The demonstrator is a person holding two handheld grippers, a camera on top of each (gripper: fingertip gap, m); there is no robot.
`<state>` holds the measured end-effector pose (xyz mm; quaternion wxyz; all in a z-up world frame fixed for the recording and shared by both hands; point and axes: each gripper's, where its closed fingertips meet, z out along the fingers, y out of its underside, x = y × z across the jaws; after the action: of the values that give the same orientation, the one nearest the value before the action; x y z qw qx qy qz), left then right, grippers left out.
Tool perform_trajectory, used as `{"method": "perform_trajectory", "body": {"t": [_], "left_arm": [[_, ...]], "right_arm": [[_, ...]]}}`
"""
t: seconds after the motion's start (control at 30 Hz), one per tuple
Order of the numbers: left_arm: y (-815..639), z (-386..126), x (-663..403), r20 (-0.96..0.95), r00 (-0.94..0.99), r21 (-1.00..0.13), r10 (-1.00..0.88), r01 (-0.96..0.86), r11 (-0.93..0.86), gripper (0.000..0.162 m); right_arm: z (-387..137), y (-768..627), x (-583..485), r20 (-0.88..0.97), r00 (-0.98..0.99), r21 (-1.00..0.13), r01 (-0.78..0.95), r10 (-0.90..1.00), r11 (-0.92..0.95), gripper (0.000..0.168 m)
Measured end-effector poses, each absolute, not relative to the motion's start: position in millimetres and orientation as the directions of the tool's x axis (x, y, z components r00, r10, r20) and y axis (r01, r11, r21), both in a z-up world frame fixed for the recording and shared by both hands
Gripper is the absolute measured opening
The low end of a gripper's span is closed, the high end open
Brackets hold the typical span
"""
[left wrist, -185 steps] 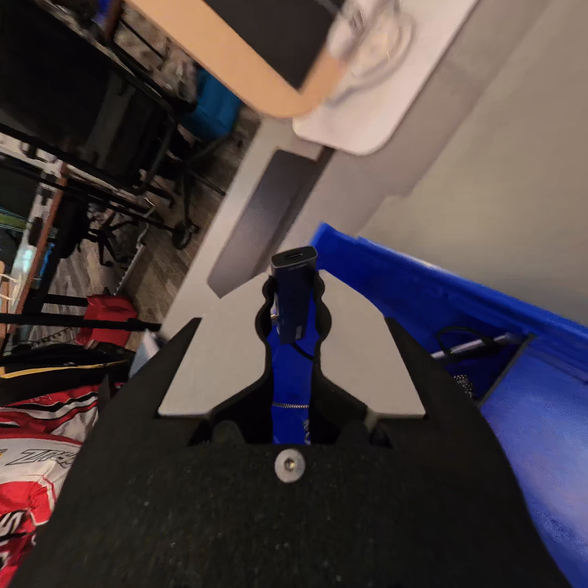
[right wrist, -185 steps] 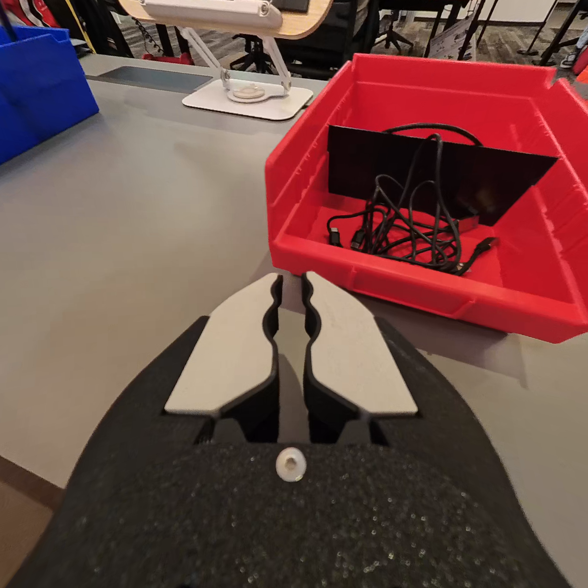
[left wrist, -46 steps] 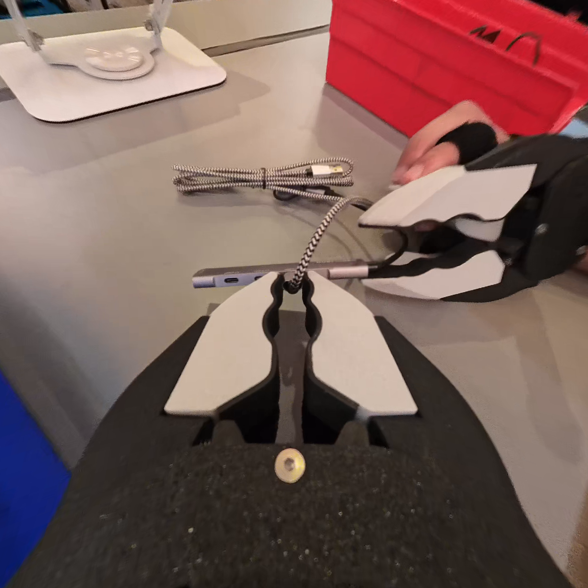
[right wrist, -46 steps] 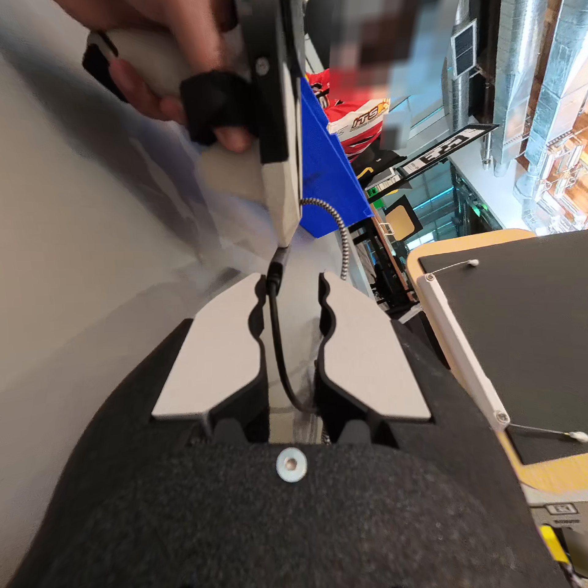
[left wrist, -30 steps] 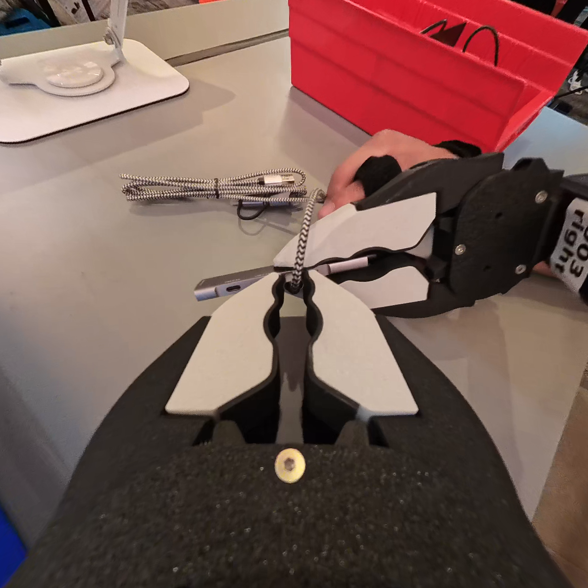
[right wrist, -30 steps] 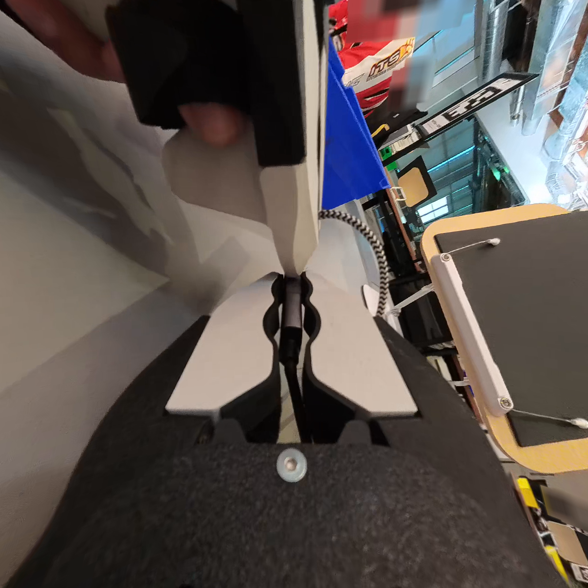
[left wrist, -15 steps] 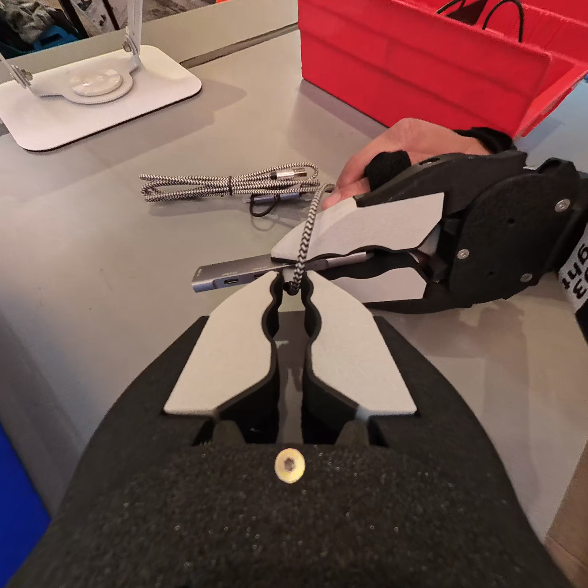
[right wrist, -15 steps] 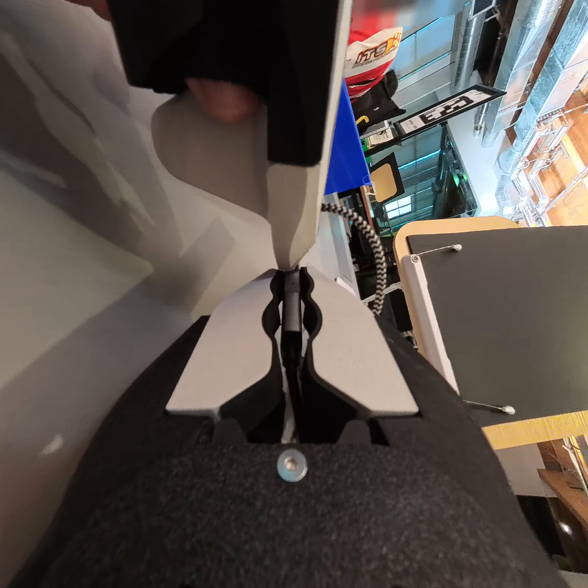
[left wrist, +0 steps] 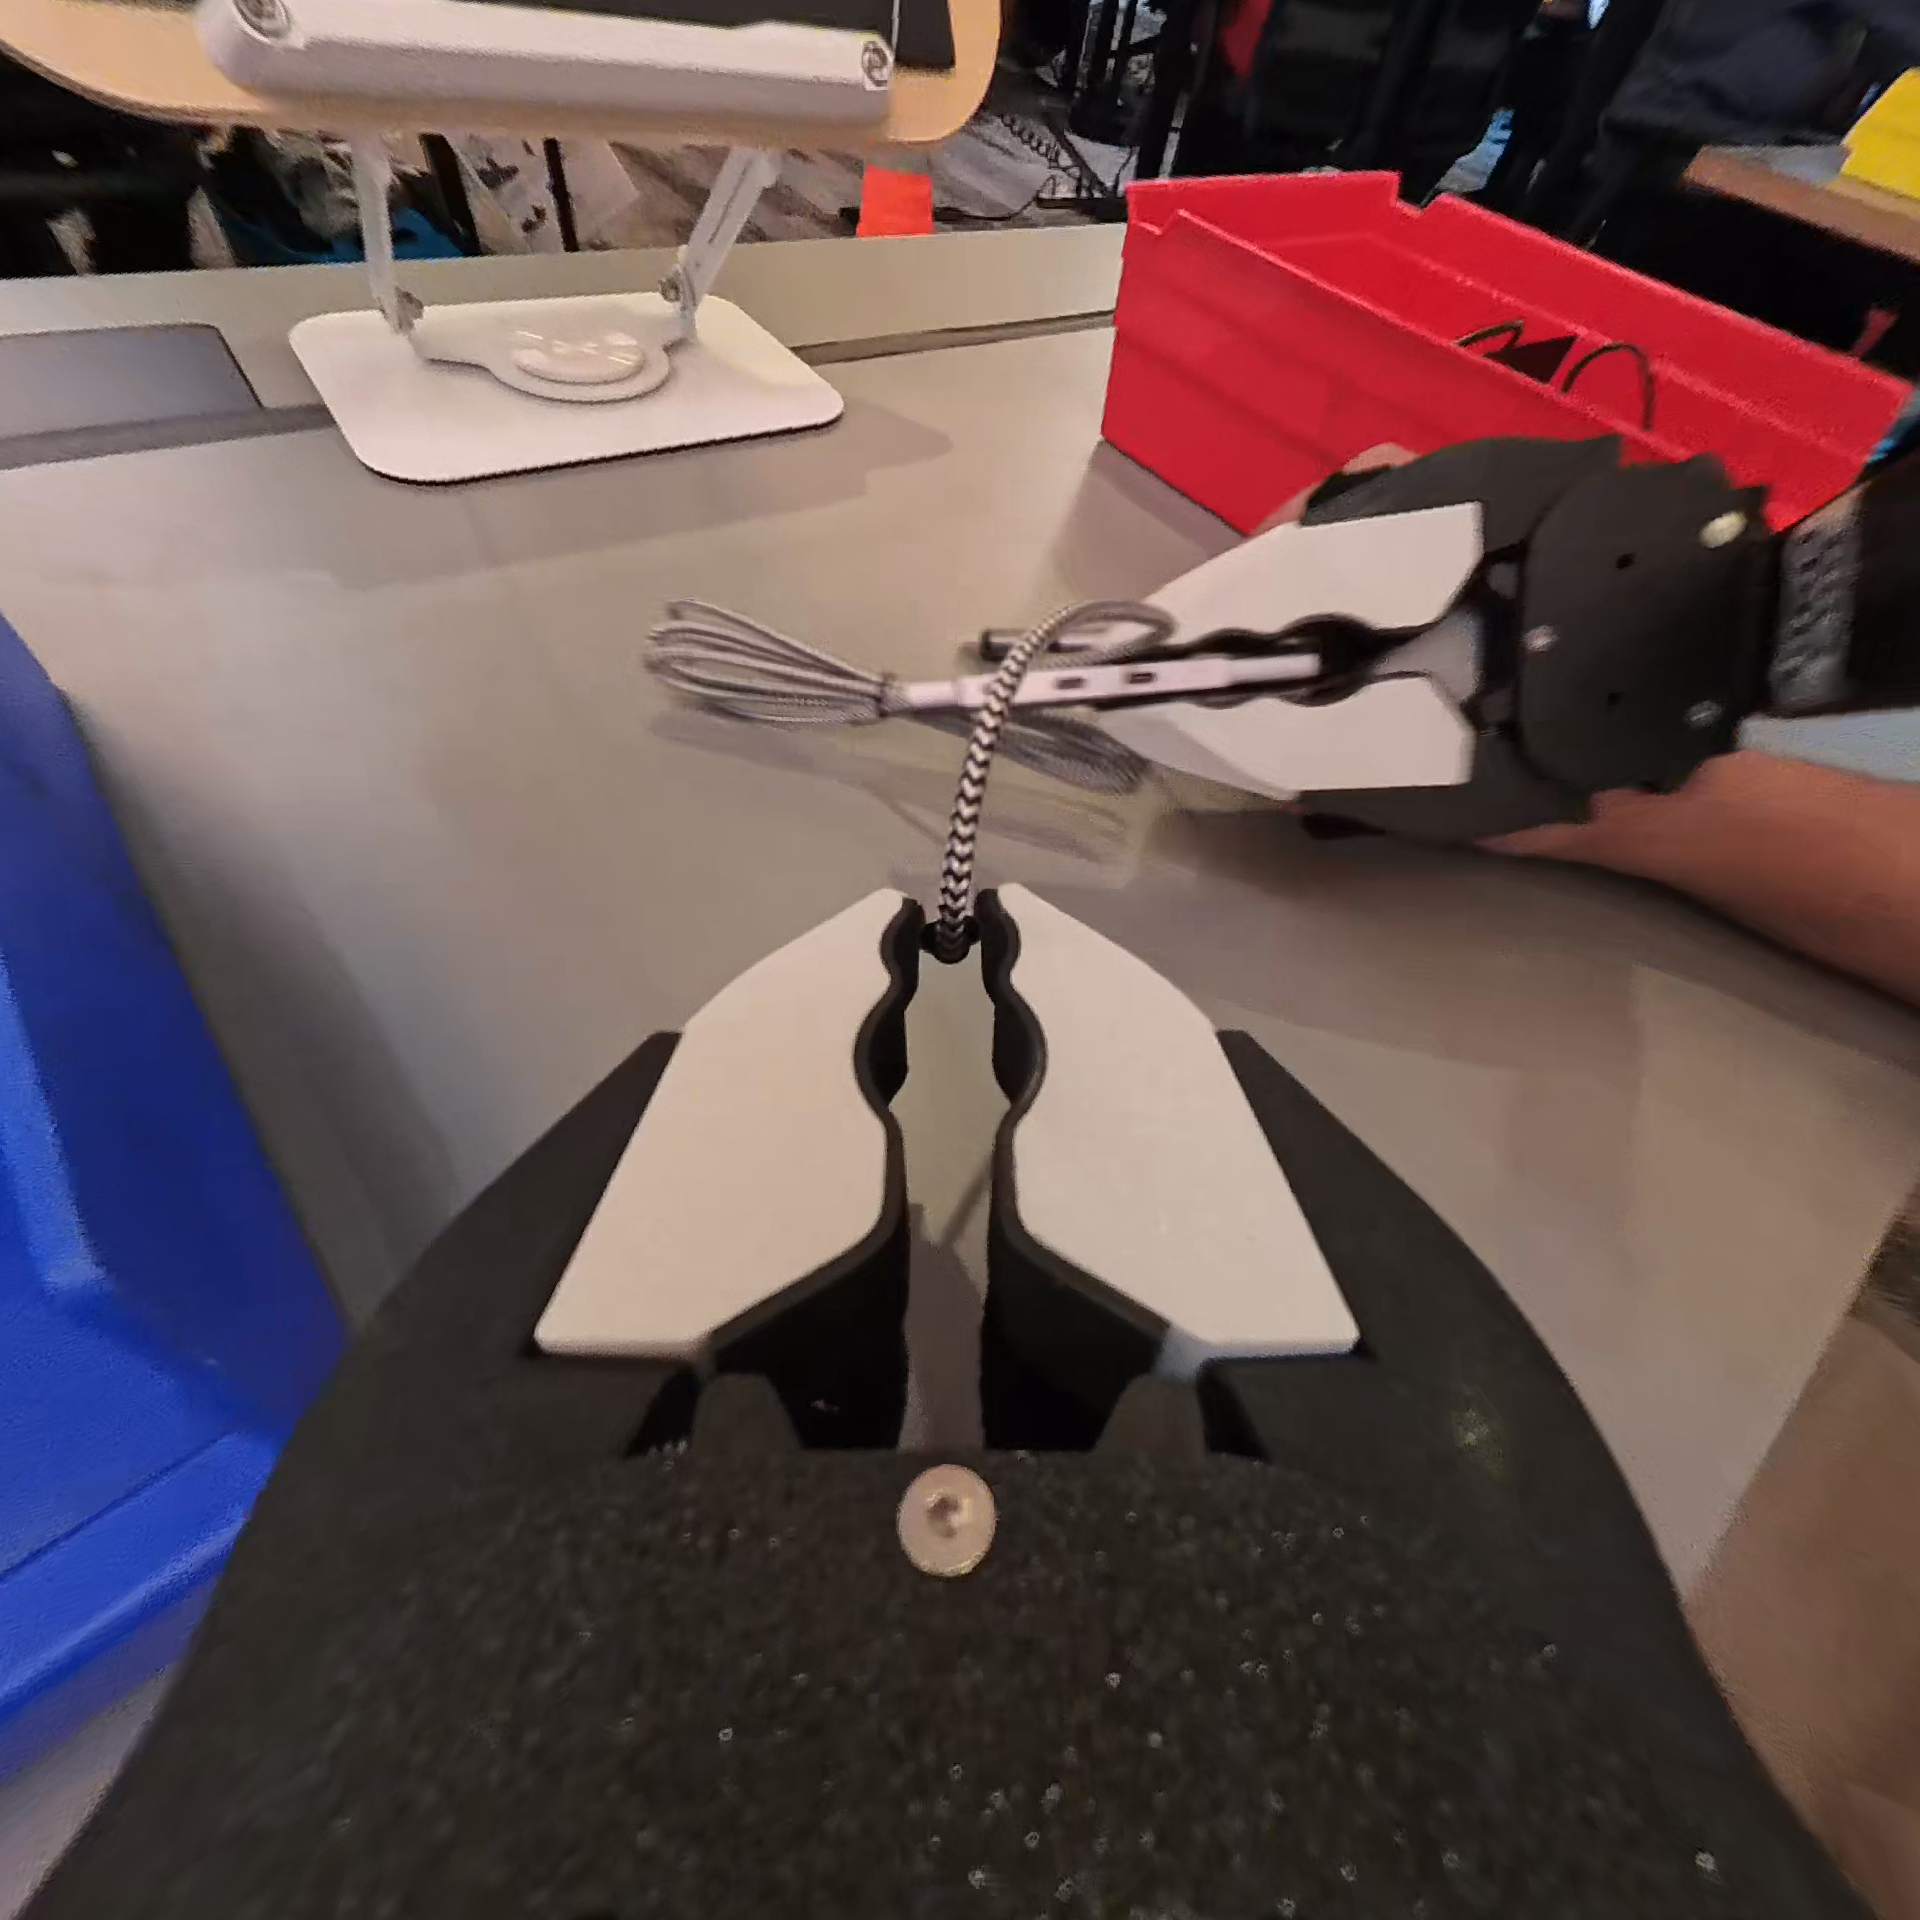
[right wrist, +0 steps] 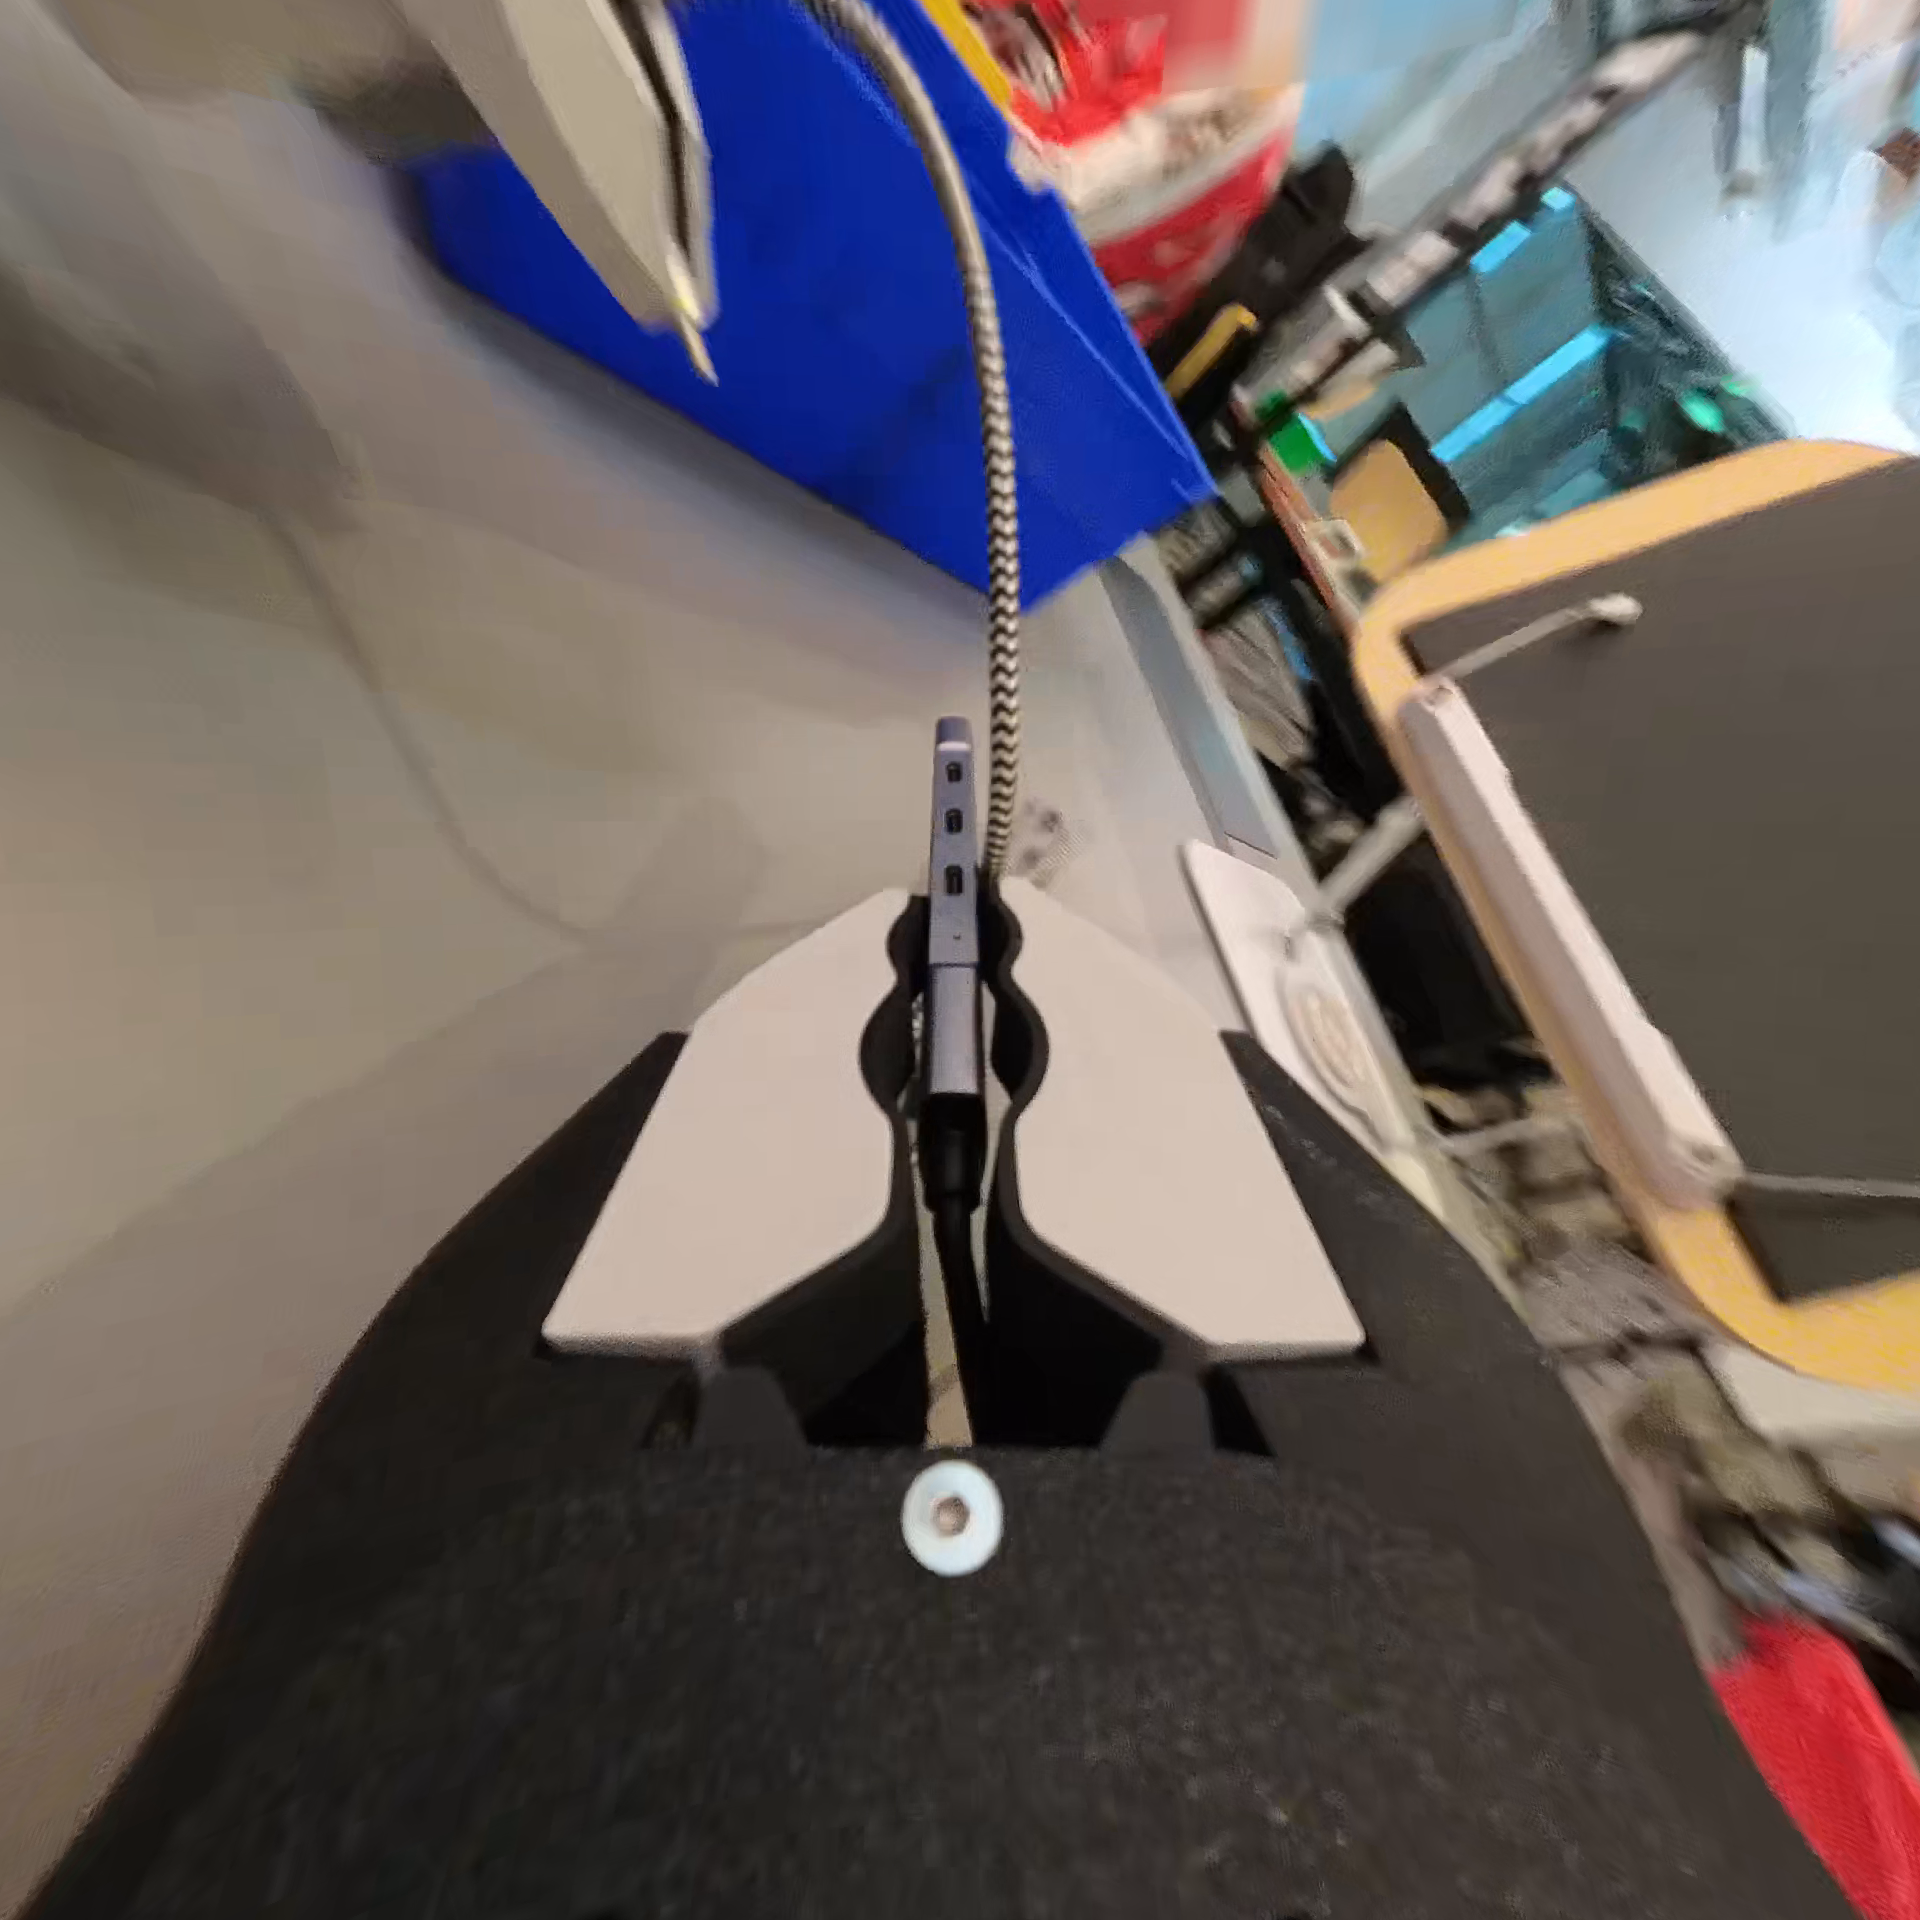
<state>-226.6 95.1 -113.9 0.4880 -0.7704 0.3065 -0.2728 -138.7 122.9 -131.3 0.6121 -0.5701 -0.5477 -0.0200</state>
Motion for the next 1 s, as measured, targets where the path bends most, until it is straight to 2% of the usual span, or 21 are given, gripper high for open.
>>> {"method": "perform_trajectory", "body": {"t": [0.07, 0.17, 0.27, 0.4, 0.47, 0.53, 0.63, 0.7, 0.8, 0.9, 1.0], "left_arm": [[99, -115, -232, 0.106, 0.679, -0.918, -0.726, -0.213, -0.333, 0.011], [104, -121, -242, 0.131, 0.699, -0.905, -0.703, -0.206, -0.373, 0.011], [108, -125, -249, 0.132, 0.717, -0.898, -0.685, -0.206, -0.389, 0.011], [110, -125, -254, 0.156, 0.725, -0.891, -0.670, -0.190, -0.412, 0.011], [108, -125, -252, 0.180, 0.707, -0.891, -0.684, -0.178, -0.419, 0.011], [104, -124, -247, 0.187, 0.683, -0.891, -0.706, -0.185, -0.415, 0.011], [96, -124, -239, 0.174, 0.654, -0.890, -0.736, -0.215, -0.401, 0.011], [91, -123, -234, 0.160, 0.638, -0.892, -0.753, -0.233, -0.387, 0.011], [87, -125, -231, 0.126, 0.628, -0.892, -0.768, -0.267, -0.365, 0.011], [85, -128, -230, 0.114, 0.623, -0.889, -0.774, -0.285, -0.360, 0.011], [83, -132, -229, 0.131, 0.614, -0.881, -0.779, -0.288, -0.376, 0.011]], "right_arm": [[-125, 101, -143, 0.651, 0.330, -0.705, 0.598, 0.684, 0.382, 0.009], [-105, 72, -139, 0.633, 0.223, -0.684, 0.609, 0.741, 0.401, 0.009], [-67, 38, -132, 0.555, 0.194, -0.742, 0.554, 0.809, 0.376, 0.009], [0, -22, -110, 0.348, 0.095, -0.867, 0.412, 0.933, 0.281, 0.009], [44, -20, -80, 0.368, 0.165, -0.890, 0.347, 0.915, 0.296, 0.009], [84, 18, -29, 0.430, 0.380, -0.888, 0.340, 0.819, 0.309, 0.009], [109, 97, 63, 0.429, 0.661, -0.898, 0.386, 0.615, 0.210, 0.009], [94, 145, 109, 0.397, 0.739, -0.907, 0.407, 0.544, 0.110, 0.009], [16, 201, 153, 0.346, 0.748, -0.853, 0.502, 0.566, -0.142, 0.009], [-77, 221, 181, 0.239, 0.739, -0.705, 0.578, 0.630, -0.412, 0.009], [-128, 218, 198, 0.157, 0.762, -0.518, 0.605, 0.628, -0.605, 0.013]]}}
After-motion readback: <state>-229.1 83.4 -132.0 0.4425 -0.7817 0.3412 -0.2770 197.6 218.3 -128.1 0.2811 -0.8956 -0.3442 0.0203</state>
